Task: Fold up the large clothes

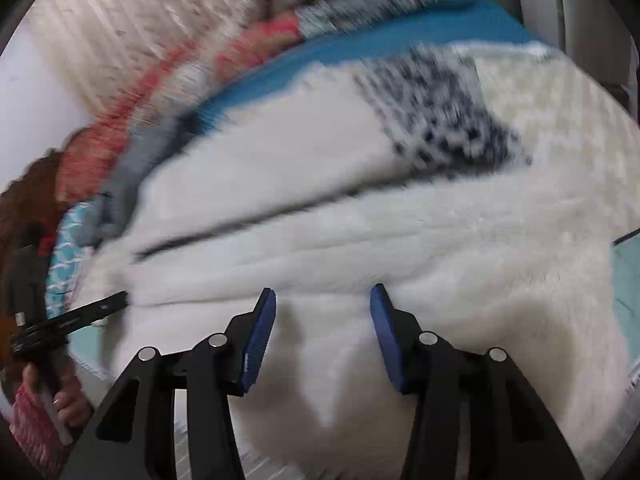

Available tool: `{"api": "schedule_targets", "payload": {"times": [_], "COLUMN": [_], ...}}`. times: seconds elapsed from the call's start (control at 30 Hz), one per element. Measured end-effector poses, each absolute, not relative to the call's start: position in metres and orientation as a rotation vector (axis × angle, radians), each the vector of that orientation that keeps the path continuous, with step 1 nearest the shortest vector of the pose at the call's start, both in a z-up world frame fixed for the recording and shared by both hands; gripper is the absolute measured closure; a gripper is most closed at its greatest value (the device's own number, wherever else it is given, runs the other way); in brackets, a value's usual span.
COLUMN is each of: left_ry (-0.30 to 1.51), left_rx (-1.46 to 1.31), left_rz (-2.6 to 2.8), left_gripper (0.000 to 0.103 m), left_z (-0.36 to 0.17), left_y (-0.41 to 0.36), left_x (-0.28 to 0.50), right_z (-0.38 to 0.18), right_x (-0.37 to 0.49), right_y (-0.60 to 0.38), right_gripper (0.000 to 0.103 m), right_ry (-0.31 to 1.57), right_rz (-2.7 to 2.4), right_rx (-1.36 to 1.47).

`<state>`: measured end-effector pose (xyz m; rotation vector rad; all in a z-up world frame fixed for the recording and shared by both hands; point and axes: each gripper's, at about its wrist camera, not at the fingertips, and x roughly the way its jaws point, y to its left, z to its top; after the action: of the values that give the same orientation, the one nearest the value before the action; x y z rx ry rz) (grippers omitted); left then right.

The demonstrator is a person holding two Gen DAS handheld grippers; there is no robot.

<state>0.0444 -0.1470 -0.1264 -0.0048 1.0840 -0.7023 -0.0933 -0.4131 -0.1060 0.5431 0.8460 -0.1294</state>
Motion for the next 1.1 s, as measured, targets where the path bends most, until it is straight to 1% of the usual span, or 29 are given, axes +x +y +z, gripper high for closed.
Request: {"api": "schedule_targets", "payload": {"times": [0.1,0.23,0.33,0.4,0.5,0.73,0.8,0.83,0.93,1.0,1.1], "left_ry": [1.026,1.013,1.101,1.108,1.113,1.117,1.130,1.121,1.026,0.981,0.953], "left_rx": [0.010,0.093,0.169,0.113,0.091,0.109,0.090,0.072,-0.011,-0.029,-0.048], "left_rz": [-0.747,-0.752,-0.691,-0.705,-0.695,-0.687,-0.691,-0.696,-0.732,-0.752,-0.757], "left_gripper": [0.090,0.089,0.089,0.089,0.089,0.089,0.089,0.089,0.089,0.089,0.089], "left_z": [-0.113,-0.127,-0.161,-0.175,-0.173,-0.171,-0.158,-0.151,-0.116,-0.102,-0.089], "left_y": [-0.138,-0.137,-0.140,-0.132,-0.128,-0.131,-0.129,-0.123,-0.101,-0.097,-0.102], "left_x": [0.016,-0.010,-0.006,-0.001,-0.002,-0.005,-0.003,-0.003,-0.005,-0.004,0.006], "right_z": [-0.088,-0.091,-0.111,-0.139,-0.142,-0.138,-0.122,-0.106,-0.055,-0.028,-0.005], "right_x": [-0.127,-0.165,-0.176,-0.187,-0.196,-0.196,-0.200,-0.205,-0.201,-0.169,-0.095], "right_y": [-0.395,-0.389,-0.411,-0.435,-0.442,-0.435,-0.435,-0.435,-0.437,-0.440,-0.456], "right_gripper": [0.064,0.064,0.064,0.064,0.064,0.064,0.064,0.064,0.064,0.064,0.064], "right_ry": [0.786,0.778,0.840,0.918,0.856,0.878,0.866,0.822,0.729,0.729,0.737], "right_rz": [-0.099,-0.163,-0.257,-0.302,-0.269,-0.276,-0.246,-0.211,-0.132,-0.127,-0.122], "right_rx": [0.477,0.449,0.500,0.578,0.673,0.620,0.617,0.615,0.540,0.469,0.415]}}
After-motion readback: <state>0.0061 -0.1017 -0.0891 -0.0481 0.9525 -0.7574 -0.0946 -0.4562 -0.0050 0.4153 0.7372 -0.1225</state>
